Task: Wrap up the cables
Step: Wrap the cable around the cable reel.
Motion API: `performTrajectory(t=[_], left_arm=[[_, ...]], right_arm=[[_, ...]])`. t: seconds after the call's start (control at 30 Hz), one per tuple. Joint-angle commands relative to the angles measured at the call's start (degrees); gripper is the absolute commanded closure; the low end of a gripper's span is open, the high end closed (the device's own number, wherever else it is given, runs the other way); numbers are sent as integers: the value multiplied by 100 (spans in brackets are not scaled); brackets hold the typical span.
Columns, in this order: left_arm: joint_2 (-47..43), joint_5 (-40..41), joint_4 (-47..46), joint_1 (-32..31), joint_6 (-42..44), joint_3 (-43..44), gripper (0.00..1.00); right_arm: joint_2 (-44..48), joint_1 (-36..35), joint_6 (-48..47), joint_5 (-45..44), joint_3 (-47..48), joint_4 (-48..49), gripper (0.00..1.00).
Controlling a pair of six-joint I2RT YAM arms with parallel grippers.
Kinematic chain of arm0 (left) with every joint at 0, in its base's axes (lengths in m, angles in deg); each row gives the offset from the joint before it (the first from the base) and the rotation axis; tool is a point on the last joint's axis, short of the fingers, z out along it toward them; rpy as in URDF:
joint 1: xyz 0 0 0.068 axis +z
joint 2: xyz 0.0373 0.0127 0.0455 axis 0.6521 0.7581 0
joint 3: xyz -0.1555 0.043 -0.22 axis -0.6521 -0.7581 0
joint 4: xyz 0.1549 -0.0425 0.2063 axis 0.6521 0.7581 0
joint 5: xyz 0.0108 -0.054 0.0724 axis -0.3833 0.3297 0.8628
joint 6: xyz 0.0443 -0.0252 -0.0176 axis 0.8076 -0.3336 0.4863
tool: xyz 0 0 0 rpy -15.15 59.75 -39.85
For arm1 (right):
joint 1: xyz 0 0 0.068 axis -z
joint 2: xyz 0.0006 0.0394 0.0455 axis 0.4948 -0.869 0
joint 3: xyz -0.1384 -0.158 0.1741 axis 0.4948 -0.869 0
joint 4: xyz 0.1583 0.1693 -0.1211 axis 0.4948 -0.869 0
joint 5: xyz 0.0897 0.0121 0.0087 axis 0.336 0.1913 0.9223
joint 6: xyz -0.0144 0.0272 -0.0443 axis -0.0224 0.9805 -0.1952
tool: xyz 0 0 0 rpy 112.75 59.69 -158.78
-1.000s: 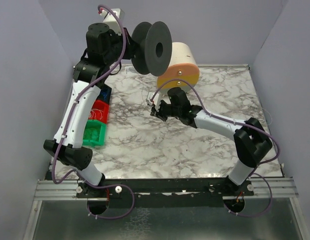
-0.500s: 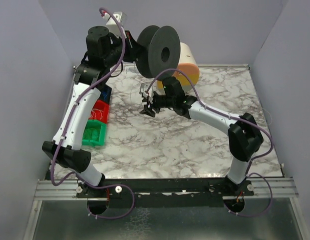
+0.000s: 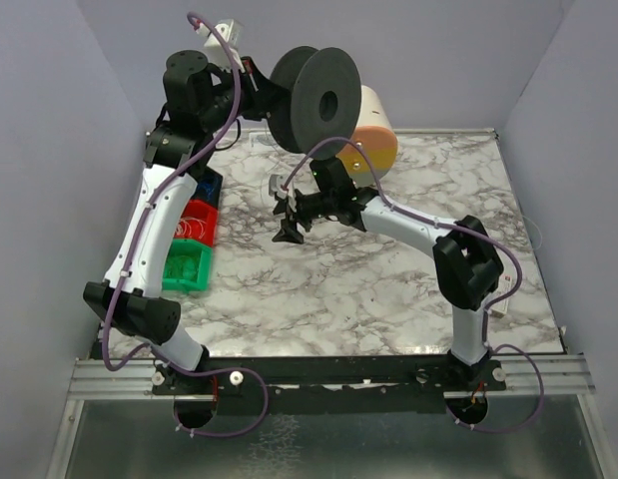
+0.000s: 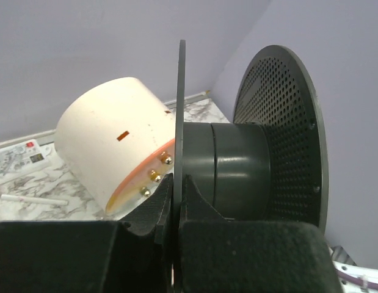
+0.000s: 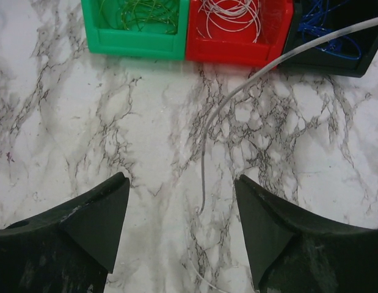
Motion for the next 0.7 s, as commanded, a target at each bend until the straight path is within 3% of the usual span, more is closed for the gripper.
performTrajectory(t=[0.0, 0.17, 0.23, 0.27, 0.33, 0.43, 0.67], left_arm=[[-301, -908, -894, 32, -759, -129, 100], [-416, -1224, -1243, 99, -1094, -329, 100], [-452, -1224, -1264, 131, -1099, -384, 100], [-470, -1208, -1266, 149, -1097, -398, 100], [-507, -1115, -1237, 193, -1046, -404, 100], [-551, -646, -869, 216, -692, -306, 100], [-563, 599, -318, 236, -34, -150, 100]], right_arm=[[-375, -38, 10, 165, 359, -232, 25], [-772, -37, 160, 5, 854, -317, 26], [-898, -45, 157, 9, 1052, -418, 34], [-960, -45, 156, 17, 1158, -499, 47], [-1039, -45, 99, 50, 1314, -766, 95], [-817, -45, 56, -198, 955, -786, 99], [637, -41, 141, -1511, -1100, -51, 100]])
